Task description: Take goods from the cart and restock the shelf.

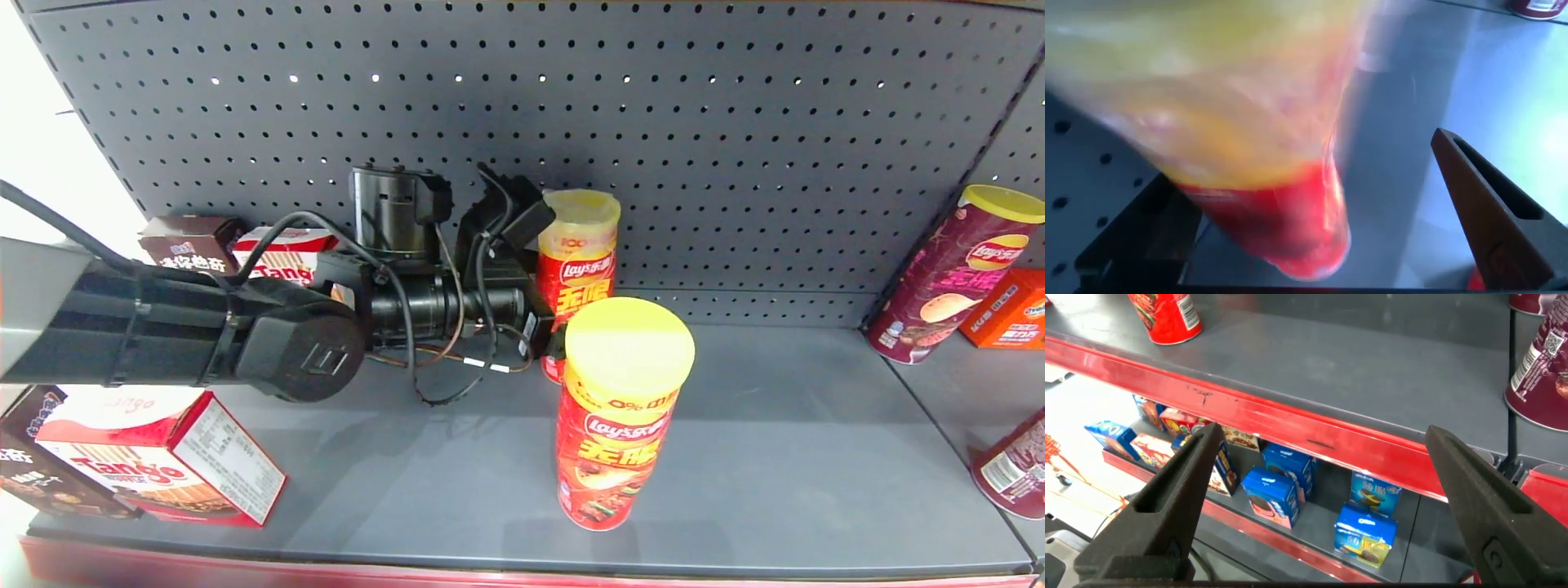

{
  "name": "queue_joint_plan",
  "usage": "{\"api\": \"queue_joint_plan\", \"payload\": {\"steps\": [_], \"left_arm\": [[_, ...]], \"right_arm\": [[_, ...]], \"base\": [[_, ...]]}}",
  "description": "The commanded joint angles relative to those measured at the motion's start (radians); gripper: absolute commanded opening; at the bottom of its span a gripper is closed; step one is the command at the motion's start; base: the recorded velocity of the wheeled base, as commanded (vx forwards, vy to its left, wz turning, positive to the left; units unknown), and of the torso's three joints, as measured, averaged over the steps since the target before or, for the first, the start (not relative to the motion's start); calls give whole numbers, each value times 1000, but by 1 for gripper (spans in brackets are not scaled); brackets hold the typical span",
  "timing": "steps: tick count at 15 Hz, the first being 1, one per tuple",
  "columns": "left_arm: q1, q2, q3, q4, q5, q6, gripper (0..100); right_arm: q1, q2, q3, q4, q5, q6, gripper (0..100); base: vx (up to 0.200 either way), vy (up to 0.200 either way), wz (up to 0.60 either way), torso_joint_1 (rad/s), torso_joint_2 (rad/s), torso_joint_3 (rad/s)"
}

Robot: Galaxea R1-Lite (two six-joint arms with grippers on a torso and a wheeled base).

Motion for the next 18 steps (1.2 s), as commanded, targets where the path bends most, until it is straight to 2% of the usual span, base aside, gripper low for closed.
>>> {"api": "queue_joint_plan", "payload": {"steps": [1, 4, 6, 8, 9, 10, 11, 12, 14, 18], "left_arm": [[1, -144, 98, 0, 65, 2, 100], [-1, -240, 184, 0, 176, 5, 100], [-2, -272, 219, 0, 222, 5, 100], [-4, -295, 264, 0, 329, 5, 100], [-2, -297, 284, -1, 370, 3, 100], [-2, -297, 291, -1, 384, 3, 100], [-4, -295, 313, -1, 450, 6, 100], [-7, -295, 314, -1, 490, 6, 100], [-28, -279, 307, -12, 539, 6, 100], [-42, -188, 304, -113, 565, 12, 100]], "right_arm": [[0, 1, 0, 0, 0, 0, 100], [0, 1, 0, 0, 0, 0, 100], [0, 1, 0, 0, -1, 0, 100], [0, 1, 0, 0, 0, 0, 100], [0, 1, 0, 0, -1, 0, 100], [0, 1, 0, 0, -1, 0, 100], [0, 1, 0, 0, -1, 0, 100], [0, 1, 0, 0, 0, 0, 100], [0, 1, 0, 0, 0, 0, 100], [0, 1, 0, 0, 0, 0, 100]], "base": [[0, 0, 0, 0, 0, 0], [0, 0, 0, 0, 0, 0], [0, 0, 0, 0, 0, 0], [0, 0, 0, 0, 0, 0], [0, 0, 0, 0, 0, 0], [0, 0, 0, 0, 0, 0], [0, 0, 0, 0, 0, 0], [0, 0, 0, 0, 0, 0], [0, 0, 0, 0, 0, 0], [0, 0, 0, 0, 0, 0]]}}
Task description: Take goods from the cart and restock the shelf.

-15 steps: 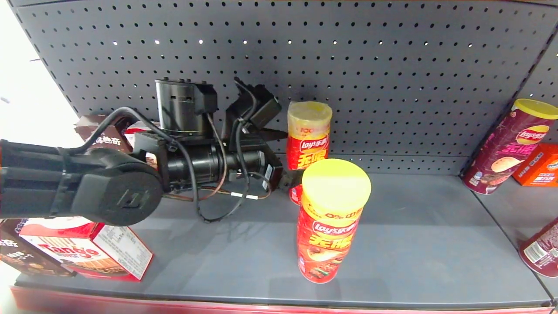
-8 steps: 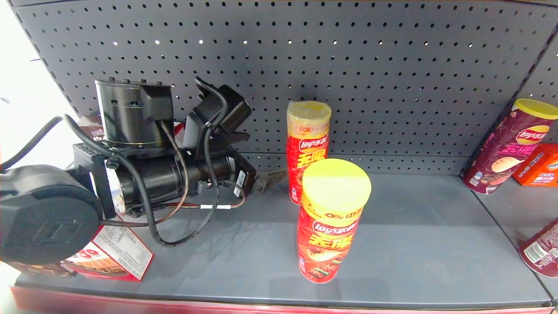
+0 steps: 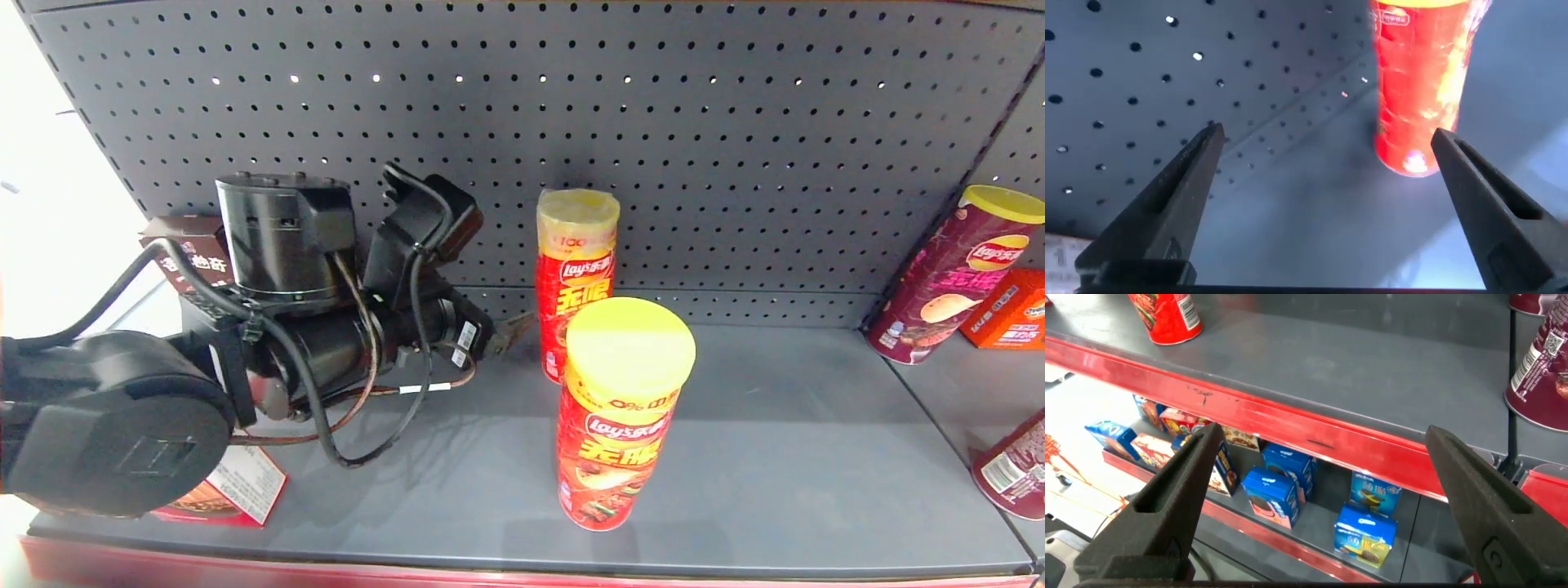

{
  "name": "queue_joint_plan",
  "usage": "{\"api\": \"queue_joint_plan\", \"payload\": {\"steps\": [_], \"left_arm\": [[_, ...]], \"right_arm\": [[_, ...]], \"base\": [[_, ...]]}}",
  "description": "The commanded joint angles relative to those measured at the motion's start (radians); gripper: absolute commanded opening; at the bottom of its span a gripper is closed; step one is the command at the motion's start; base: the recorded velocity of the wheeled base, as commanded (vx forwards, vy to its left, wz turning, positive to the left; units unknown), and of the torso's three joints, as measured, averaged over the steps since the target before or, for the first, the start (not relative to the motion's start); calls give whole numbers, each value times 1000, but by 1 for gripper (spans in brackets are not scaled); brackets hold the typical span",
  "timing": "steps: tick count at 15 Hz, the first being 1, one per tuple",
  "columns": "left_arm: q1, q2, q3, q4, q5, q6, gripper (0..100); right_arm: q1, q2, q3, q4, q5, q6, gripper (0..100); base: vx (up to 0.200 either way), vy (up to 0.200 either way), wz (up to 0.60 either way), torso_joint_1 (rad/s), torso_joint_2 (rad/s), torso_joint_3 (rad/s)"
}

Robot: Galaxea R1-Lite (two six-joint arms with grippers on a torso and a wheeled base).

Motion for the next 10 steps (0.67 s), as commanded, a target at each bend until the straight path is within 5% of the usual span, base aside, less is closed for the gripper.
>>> {"api": "queue_joint_plan", "payload": {"steps": [1, 10], "left_arm": [[-4, 60, -3, -11, 10, 1, 100], [4, 115, -38, -11, 16, 1, 100]], "right_arm": [[0, 1, 0, 0, -1, 0, 100], [0, 1, 0, 0, -1, 0, 100]], "base": [[0, 0, 0, 0, 0, 0], [0, 0, 0, 0, 0, 0]]}}
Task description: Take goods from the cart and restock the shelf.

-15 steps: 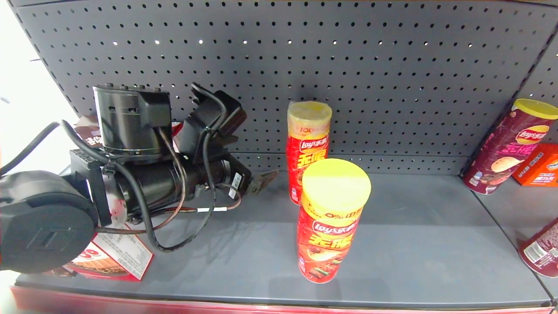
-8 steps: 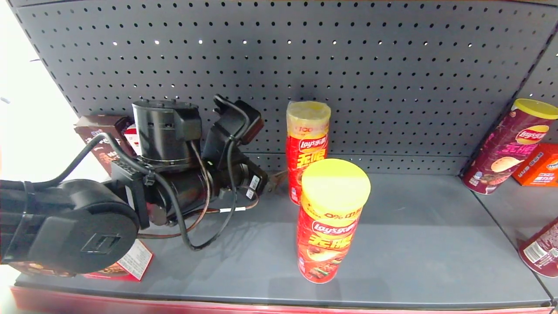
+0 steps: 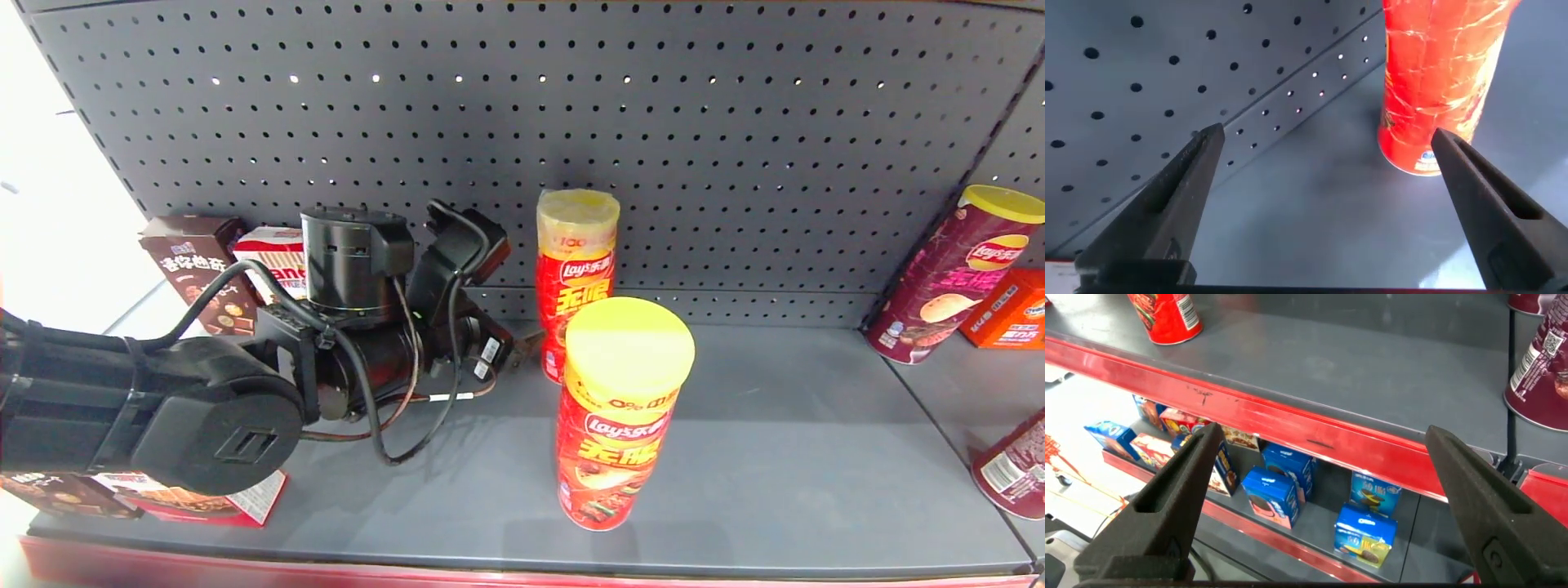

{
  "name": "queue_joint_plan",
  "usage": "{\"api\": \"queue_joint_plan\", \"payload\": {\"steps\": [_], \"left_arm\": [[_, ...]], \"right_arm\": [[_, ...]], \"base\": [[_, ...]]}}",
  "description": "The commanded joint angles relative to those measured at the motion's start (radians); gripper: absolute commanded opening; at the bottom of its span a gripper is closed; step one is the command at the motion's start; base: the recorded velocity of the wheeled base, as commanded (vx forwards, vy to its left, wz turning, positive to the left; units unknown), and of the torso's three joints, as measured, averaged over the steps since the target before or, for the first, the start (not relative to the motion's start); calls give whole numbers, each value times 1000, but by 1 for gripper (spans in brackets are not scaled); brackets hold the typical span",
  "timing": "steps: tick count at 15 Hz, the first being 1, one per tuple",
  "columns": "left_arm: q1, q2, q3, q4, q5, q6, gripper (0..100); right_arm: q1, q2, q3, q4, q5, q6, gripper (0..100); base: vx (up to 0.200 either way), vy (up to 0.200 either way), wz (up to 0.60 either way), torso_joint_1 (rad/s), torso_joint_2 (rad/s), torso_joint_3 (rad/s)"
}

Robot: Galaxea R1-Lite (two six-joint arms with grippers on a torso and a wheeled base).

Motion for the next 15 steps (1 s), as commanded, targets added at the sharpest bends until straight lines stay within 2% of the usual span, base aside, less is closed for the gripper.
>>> {"api": "queue_joint_plan", "payload": {"steps": [1, 9, 12, 15], "left_arm": [[2, 13, -11, 0, 0, 0, 100], [5, 26, -30, -2, 2, -2, 100], [19, 7, -36, -32, 20, -2, 100], [19, -140, -16, -9, 20, 0, 100]], "right_arm": [[0, 1, 0, 0, 1, -1, 100], [0, 1, 0, 0, -1, -1, 100], [0, 1, 0, 0, 1, -1, 100], [0, 1, 0, 0, -1, -1, 100]], "base": [[0, 0, 0, 0, 0, 0], [0, 0, 0, 0, 0, 0], [0, 0, 0, 0, 0, 0], [0, 0, 0, 0, 0, 0]]}}
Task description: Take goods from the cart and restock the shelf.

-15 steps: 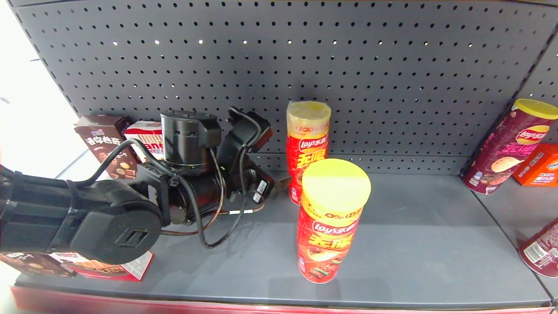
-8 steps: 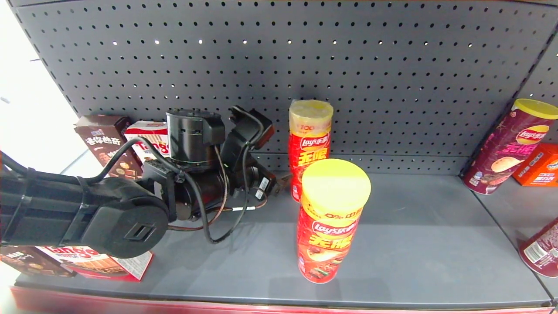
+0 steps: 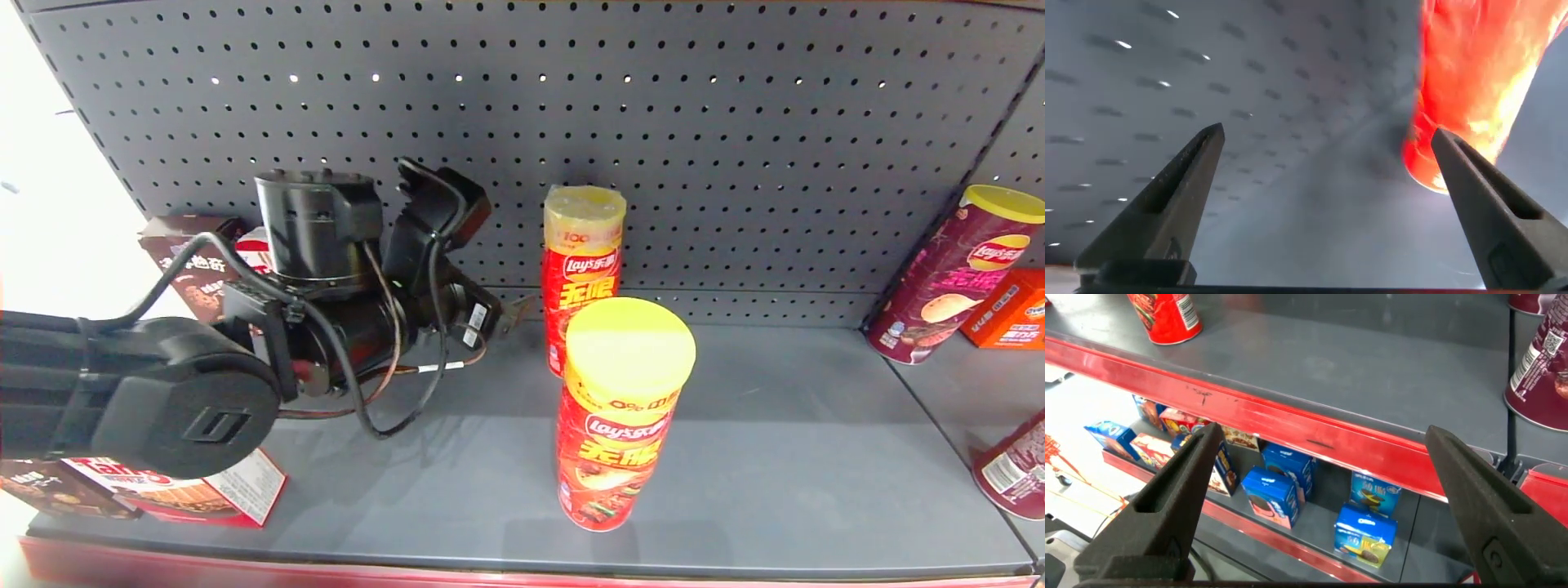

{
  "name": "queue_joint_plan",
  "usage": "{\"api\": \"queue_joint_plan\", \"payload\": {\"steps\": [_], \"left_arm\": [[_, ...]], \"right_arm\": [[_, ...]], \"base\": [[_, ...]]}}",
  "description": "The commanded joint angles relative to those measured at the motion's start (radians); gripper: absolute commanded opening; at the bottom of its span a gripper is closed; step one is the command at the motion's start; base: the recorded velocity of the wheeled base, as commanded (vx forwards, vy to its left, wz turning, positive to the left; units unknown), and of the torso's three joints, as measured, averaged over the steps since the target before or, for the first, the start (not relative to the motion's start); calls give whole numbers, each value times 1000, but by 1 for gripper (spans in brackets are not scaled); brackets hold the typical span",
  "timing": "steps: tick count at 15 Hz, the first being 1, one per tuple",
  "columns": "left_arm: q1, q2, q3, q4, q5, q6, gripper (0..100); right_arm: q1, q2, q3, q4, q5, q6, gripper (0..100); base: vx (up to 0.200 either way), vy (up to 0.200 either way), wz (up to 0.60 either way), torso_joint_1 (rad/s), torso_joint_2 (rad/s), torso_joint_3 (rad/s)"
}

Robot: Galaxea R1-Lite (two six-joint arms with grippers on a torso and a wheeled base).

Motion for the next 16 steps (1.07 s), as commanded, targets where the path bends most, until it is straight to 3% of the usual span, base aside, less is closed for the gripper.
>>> {"api": "queue_joint_plan", "payload": {"steps": [1, 4, 5, 7, 10, 11, 13, 14, 16], "left_arm": [[-2, -153, 36, 20, 1, 0, 100], [-53, -334, 123, 22, 34, -1, 100], [-62, -409, 172, 6, 84, -9, 100], [-71, -584, 283, -26, 84, -35, 100], [-65, -862, 419, -18, 90, -41, 100], [-50, -967, 496, -1, 90, -63, 100], [90, -1217, 693, 59, 80, -164, 100], [133, -1345, 792, 101, 80, -191, 100], [289, -1490, 932, 121, 67, -256, 100]], "right_arm": [[0, 1, 0, 0, -1, -1, 100], [0, 1, 0, 0, -1, -1, 100], [0, 1, 0, 0, -1, -1, 100], [0, 1, 0, 0, 1, -1, 100], [0, 1, 0, 0, -1, -1, 100], [0, 1, 0, 0, 1, -1, 100], [0, 1, 0, 0, -1, -1, 100], [0, 1, 0, 0, 1, -1, 100], [0, 1, 0, 0, 1, -1, 100]], "base": [[0, 0, 0, 0, 0, 0], [0, 0, 0, 0, 0, 0], [0, 0, 0, 0, 0, 0], [0, 0, 0, 0, 0, 0], [0, 0, 0, 0, 0, 0], [0, 0, 0, 0, 0, 0], [0, 0, 0, 0, 0, 0], [0, 0, 0, 0, 0, 0], [0, 0, 0, 0, 0, 0]]}}
